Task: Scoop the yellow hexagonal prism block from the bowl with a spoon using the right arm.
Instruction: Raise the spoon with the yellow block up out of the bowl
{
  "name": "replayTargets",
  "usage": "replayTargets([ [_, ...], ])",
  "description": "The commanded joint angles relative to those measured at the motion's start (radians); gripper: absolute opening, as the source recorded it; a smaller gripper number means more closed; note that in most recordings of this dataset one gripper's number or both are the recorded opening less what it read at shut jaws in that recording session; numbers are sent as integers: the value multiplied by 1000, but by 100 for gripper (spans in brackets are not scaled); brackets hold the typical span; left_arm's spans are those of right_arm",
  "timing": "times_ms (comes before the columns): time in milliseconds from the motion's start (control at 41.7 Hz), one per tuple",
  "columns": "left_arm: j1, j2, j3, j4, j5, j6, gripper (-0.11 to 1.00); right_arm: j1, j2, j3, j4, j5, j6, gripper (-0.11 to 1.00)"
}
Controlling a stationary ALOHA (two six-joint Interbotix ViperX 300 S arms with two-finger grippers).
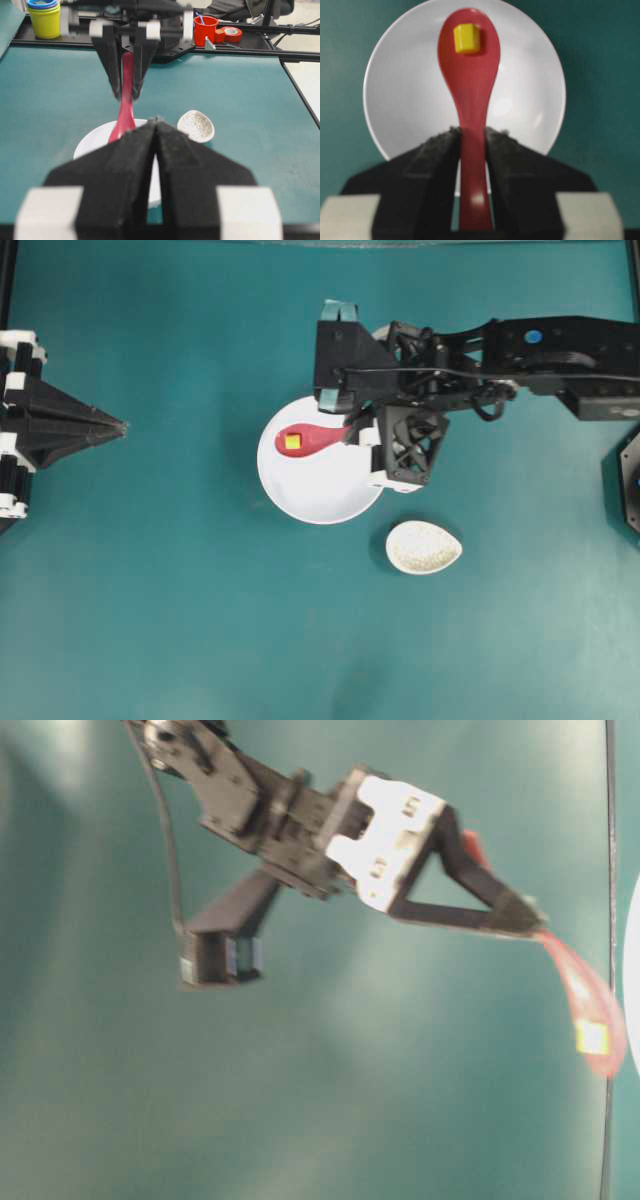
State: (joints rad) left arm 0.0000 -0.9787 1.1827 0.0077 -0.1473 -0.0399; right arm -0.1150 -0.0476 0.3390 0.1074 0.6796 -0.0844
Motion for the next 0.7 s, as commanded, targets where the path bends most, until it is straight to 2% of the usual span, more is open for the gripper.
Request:
replayTargets([
  [0,0,5,-23,2,-8,-2,0,-8,-57,-17,-3,12,2,23],
  [672,2,5,-23,2,-20,-5,0,-29,-249,-17,-5,94,15,23],
])
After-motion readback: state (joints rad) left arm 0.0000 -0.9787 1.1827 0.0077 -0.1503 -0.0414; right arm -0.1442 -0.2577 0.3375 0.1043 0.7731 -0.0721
